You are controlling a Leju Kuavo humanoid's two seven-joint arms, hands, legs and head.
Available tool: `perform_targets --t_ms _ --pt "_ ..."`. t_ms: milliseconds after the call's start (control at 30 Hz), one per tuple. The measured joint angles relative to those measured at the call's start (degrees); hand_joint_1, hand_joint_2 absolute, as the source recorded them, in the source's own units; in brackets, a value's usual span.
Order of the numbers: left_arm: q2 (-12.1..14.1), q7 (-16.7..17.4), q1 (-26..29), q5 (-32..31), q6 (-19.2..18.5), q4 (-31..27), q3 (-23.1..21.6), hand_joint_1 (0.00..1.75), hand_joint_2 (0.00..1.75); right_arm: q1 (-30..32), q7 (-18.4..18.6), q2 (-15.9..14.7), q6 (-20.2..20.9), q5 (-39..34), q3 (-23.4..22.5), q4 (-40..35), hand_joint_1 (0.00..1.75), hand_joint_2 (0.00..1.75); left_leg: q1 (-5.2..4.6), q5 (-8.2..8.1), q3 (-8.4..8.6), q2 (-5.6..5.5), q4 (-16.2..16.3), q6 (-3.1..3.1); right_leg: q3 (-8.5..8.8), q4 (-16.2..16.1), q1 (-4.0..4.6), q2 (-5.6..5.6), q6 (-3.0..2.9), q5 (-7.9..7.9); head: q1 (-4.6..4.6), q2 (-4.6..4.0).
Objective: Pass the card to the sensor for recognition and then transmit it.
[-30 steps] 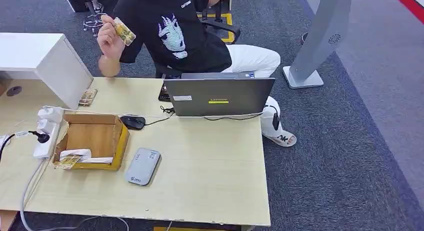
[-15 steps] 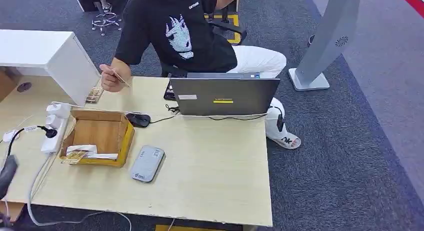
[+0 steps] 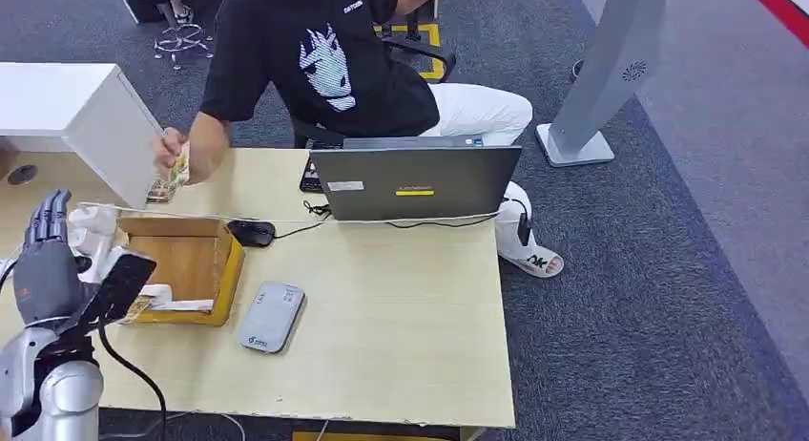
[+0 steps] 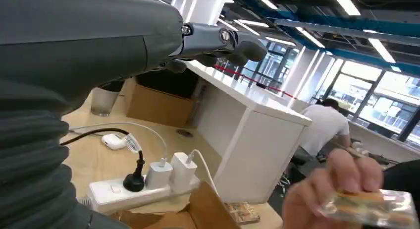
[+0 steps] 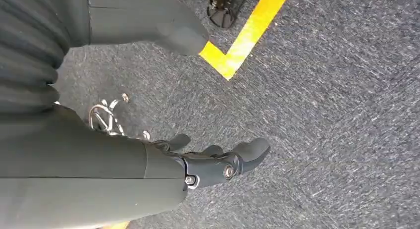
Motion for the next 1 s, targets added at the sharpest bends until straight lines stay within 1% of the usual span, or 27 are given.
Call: perform_targets --t_ms 167,700,733,767,1000 --pt "0.59 0.02 0.07 0.50 -0.02 0.26 -0.35 0.00 1.75 0.00 0.00 -0.07 0.00 0.61 -0.09 0.00 0.00 1.75 0.01 0.00 0.01 0.00 0.00 0.00 0.01 0.00 0.00 0.00 0.00 0.00 0.02 0.00" --pt "1.05 0.66 0.74 0.90 -0.02 0.26 -0.41 0.00 1.75 0.00 0.00 -0.09 0.00 1.71 -1.11 -0.02 0.00 1.75 0.00 0.00 0.00 0.00 0.00 0.00 0.01 0.00 0.00 0.00 0.00 0.00 0.02 0.00" --pt "1.07 0.66 0.74 0.90 -0.02 0.26 -0.41 1.64 1.75 0.00 0.00 -0.09 0.00 1.73 -1.16 -0.02 0.00 1.75 0.00 0.00 0.00 0.00 0.00 0.00 0.01 0.00 0.00 0.00 0.00 0.00 0.02 0.00" --pt "1.05 0.66 0.74 0.90 -0.02 0.26 -0.46 1.75 1.75 0.00 0.00 -0.09 0.00 1.79 -1.18 -0.02 0.00 1.75 0.00 0.00 0.00 0.00 0.00 0.00 0.01 0.00 0.00 0.00 0.00 0.00 0.02 0.00" --pt "1.07 0.59 0.77 0.98 -0.35 0.26 -1.05 1.75 1.75 -0.02 0.00 -0.09 0.04 2.62 -1.51 -0.02 0.00 1.75 0.00 0.00 0.00 0.00 0.00 0.00 0.01 0.00 0.00 0.00 0.00 0.00 0.02 0.00"
